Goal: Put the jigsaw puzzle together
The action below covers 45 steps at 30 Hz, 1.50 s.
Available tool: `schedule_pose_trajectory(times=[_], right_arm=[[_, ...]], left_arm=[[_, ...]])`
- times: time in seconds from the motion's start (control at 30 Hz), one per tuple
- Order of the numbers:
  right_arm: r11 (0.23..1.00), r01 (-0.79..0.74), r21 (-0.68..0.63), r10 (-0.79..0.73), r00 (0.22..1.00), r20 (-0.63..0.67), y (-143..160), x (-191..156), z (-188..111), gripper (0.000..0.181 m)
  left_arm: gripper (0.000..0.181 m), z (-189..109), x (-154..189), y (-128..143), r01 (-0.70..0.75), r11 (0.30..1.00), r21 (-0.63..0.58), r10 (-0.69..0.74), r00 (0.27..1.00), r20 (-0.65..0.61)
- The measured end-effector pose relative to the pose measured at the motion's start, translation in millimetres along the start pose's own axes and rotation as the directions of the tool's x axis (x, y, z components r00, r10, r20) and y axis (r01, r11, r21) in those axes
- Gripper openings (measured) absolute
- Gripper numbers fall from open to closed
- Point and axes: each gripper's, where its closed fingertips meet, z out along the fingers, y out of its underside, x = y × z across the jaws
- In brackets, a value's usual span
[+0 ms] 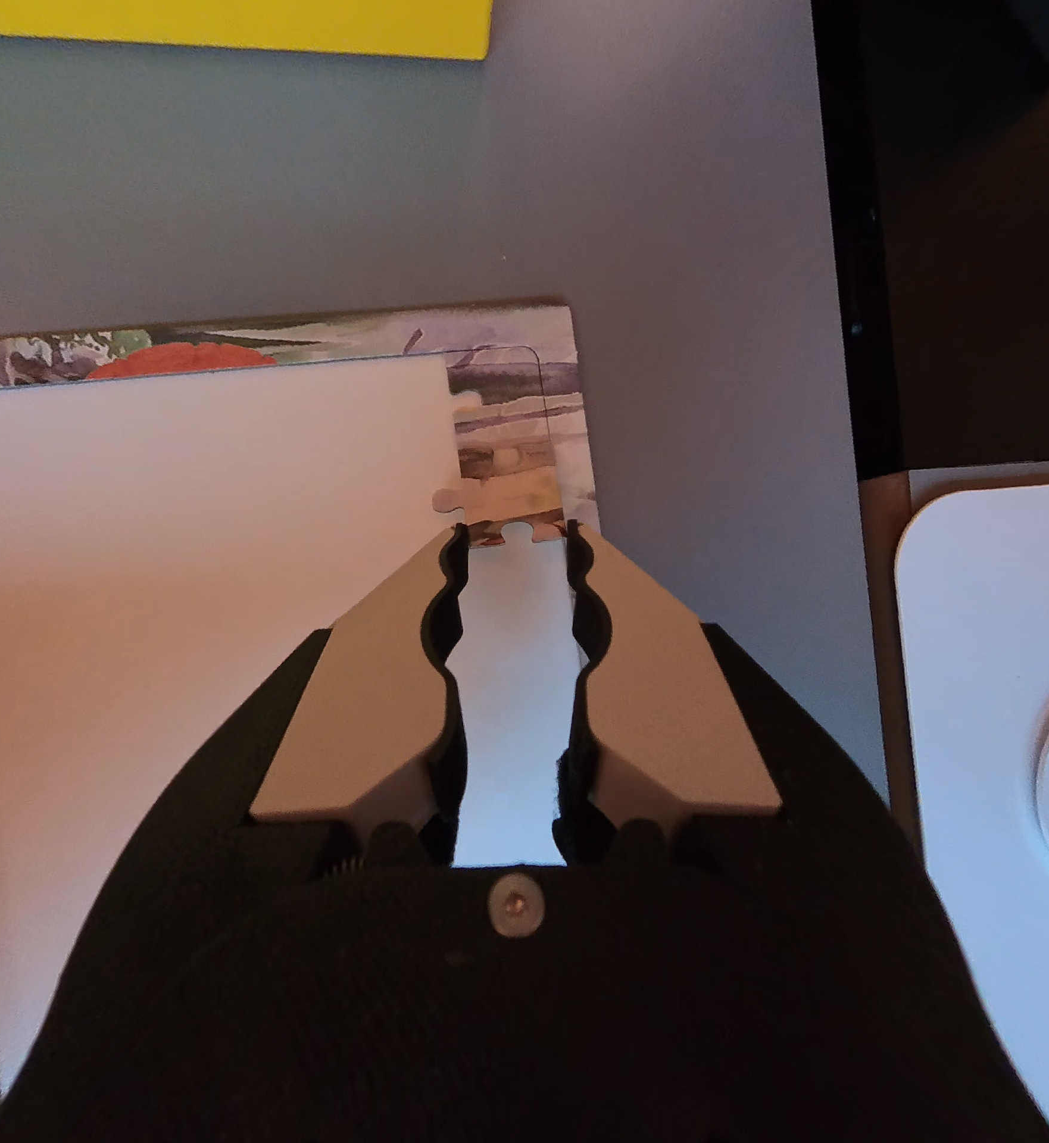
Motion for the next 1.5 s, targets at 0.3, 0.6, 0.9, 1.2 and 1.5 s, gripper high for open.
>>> schedule_pose_trajectory(times=[0.3,0.6,0.9,1.2,1.5], right_arm=[[0.999,-0.015,0.047,0.016,1.0,-0.005,-10,2,-9,0.037],[0.993,-0.063,0.098,0.061,0.998,0.018,-17,-4,8,0.03],[0.99,-0.1,0.1,0.096,0.994,0.044,-13,-5,11,0.029],[0.991,-0.097,0.097,0.093,0.995,0.044,-13,-6,11,0.029],[0.918,-0.187,0.35,0.194,0.981,0.015,-27,21,-49,0.031]], left_arm=[[0.019,-1,-1,0,0.011,1.0,0.001,-0.011,1.0,-0.003],[0.018,2,1,1,0.013,1.0,-0.005,-0.013,1.0,-0.01],[0.017,3,1,1,0.02,1.0,-0.012,-0.02,1.0,-0.014],[0.017,4,1,2,0.021,1.0,-0.017,-0.022,1.0,-0.017],[0.017,1,-1,0,0.033,0.999,-0.005,-0.033,0.999,-0.019]])
